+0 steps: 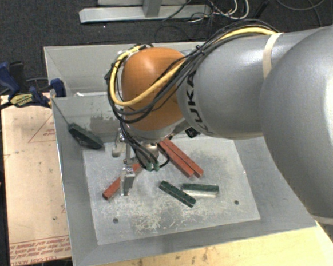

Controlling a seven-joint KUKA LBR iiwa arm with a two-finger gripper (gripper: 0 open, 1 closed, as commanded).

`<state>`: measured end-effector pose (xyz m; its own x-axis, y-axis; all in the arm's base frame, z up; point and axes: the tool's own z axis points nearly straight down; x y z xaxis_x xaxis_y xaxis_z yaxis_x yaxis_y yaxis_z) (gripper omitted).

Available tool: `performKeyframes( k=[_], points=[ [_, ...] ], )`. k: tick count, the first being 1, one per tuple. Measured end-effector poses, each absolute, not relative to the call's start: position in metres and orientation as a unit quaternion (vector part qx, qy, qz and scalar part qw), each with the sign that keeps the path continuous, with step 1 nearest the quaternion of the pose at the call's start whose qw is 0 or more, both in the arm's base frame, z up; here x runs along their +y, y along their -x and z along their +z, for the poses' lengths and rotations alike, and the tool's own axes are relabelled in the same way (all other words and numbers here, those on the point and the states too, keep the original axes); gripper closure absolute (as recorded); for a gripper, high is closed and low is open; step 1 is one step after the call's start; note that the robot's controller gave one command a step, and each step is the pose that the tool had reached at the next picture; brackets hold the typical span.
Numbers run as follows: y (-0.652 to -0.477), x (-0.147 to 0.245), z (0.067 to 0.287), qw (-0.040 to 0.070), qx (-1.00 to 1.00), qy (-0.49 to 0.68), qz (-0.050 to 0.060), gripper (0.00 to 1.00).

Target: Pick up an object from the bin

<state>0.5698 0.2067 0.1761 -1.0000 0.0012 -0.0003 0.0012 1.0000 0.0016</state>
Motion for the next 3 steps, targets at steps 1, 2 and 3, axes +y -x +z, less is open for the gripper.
performKeyframes(
  k=[1, 2, 3],
  points=[
    [-0.570, 0.207, 0.176, 0.000, 1.000, -0.001, 0.001, 0.00],
    [-0.612, 0.182, 0.078, 0.007, 0.999, 0.051, 0.003, 1.00],
    [-0.611, 0.182, 0.076, 0.006, 0.999, 0.051, 0.003, 0.00]
  ],
)
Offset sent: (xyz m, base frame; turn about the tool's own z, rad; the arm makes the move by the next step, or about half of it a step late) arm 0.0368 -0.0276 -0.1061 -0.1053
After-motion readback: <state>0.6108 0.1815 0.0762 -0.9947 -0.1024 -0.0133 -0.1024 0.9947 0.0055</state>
